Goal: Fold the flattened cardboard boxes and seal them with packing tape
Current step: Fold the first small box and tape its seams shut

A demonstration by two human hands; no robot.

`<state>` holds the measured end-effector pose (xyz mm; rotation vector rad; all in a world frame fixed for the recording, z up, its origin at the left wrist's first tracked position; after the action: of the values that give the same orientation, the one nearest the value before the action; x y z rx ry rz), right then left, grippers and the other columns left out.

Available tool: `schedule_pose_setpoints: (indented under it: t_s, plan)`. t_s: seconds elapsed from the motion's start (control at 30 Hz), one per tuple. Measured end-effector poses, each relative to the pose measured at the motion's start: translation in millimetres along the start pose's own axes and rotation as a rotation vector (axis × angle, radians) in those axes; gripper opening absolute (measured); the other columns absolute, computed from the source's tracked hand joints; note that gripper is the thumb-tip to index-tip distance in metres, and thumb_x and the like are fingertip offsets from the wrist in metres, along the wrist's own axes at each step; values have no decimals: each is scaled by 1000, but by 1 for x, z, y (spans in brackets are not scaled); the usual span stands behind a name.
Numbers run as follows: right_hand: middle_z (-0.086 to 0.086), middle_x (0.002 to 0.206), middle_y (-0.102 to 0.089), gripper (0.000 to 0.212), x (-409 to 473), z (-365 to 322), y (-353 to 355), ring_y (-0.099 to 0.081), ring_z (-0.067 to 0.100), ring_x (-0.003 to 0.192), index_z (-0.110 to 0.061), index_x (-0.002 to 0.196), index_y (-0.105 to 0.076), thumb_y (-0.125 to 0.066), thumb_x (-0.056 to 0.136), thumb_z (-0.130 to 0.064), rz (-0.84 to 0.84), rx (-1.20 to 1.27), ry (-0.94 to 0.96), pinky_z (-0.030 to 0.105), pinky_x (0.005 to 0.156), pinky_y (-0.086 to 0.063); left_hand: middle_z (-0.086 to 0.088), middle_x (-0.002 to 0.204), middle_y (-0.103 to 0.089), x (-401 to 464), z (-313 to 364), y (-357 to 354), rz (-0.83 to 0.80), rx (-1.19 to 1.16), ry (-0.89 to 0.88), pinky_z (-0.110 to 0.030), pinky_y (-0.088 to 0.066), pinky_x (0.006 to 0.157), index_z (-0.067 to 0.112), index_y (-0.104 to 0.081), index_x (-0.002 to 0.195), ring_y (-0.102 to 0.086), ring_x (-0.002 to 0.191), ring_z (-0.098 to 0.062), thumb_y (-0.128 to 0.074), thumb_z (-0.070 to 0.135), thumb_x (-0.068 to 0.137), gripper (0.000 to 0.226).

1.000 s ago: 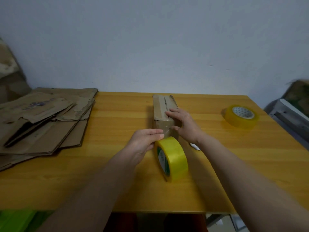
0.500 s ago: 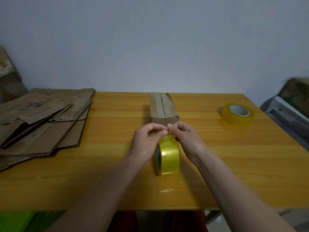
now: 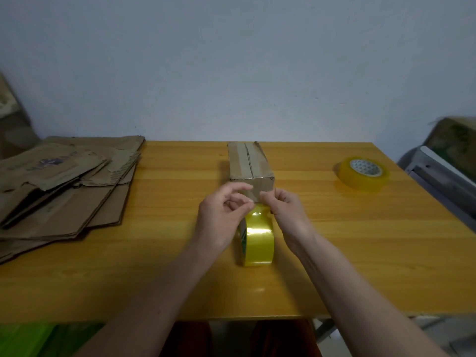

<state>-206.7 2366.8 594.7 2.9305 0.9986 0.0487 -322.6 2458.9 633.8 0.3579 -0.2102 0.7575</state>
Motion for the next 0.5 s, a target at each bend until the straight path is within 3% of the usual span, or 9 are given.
schedule_pose_setpoints:
  t_s: [0.1,0.17,0.27,0.37,0.43,0.47,0.5]
  plan:
    - [3,68,-45,22,0,-5,-1,-42,14,68,-12,69,-52,-59,90,-10,-15,-69,48,31,68,-36,8,75,-65,1,15,3,70,347,-203,-7,-36,63,17,-78,92,-48,66,3,-80,10,75,19]
    - [3,68,-46,25,0,-7,-2,-43,14,68,-13,67,-52,-59,90,-12,-26,-114,69,33,70,-36,3,76,-68,1,24,-1,105,535,-323,-13,-35,64,17,-78,83,-46,75,-6,-82,14,73,11]
    - [3,65,-47,26,-2,-9,3,-43,14,66,-12,69,-55,-59,92,-23,-29,-186,85,36,68,-36,2,87,-60,0,25,-5,143,609,-323,-27,-40,69,19,-74,76,-40,89,-13,-81,17,74,7]
    - [14,72,-63,35,-4,-9,11,-58,21,74,-14,69,-65,-52,87,-41,-17,-223,96,49,78,-50,2,107,-41,4,18,-6,129,562,-199,-20,-32,83,15,-73,79,-37,103,-12,-78,17,78,5]
    - [9,90,-69,23,-9,-12,14,-65,26,90,-32,90,-70,-50,84,-42,-11,-208,120,54,88,-50,2,108,-44,8,8,-9,93,475,-101,-12,-30,79,11,-70,82,-44,99,-9,-74,15,83,6]
    - [9,97,-66,25,-11,-12,18,-64,28,93,-39,110,-63,-54,87,-39,4,-190,116,53,89,-50,2,106,-46,8,6,-10,92,441,-72,-9,-30,76,10,-68,82,-46,95,-8,-72,13,84,6]
    - [9,98,-62,42,-12,-9,25,-64,31,94,-35,130,-49,-58,89,-36,30,-178,85,52,89,-51,2,103,-48,7,5,-11,103,416,-59,-8,-30,73,10,-68,81,-48,91,-8,-72,12,85,6]
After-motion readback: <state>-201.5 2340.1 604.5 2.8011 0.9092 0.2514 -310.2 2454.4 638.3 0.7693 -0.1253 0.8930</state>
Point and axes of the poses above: each hand's wrist, its own x-axis towards the middle knuckle, its own y-axis out of the back of the hand, z = x × y, the point moved 10 cm from there along x, towards the middle knuckle
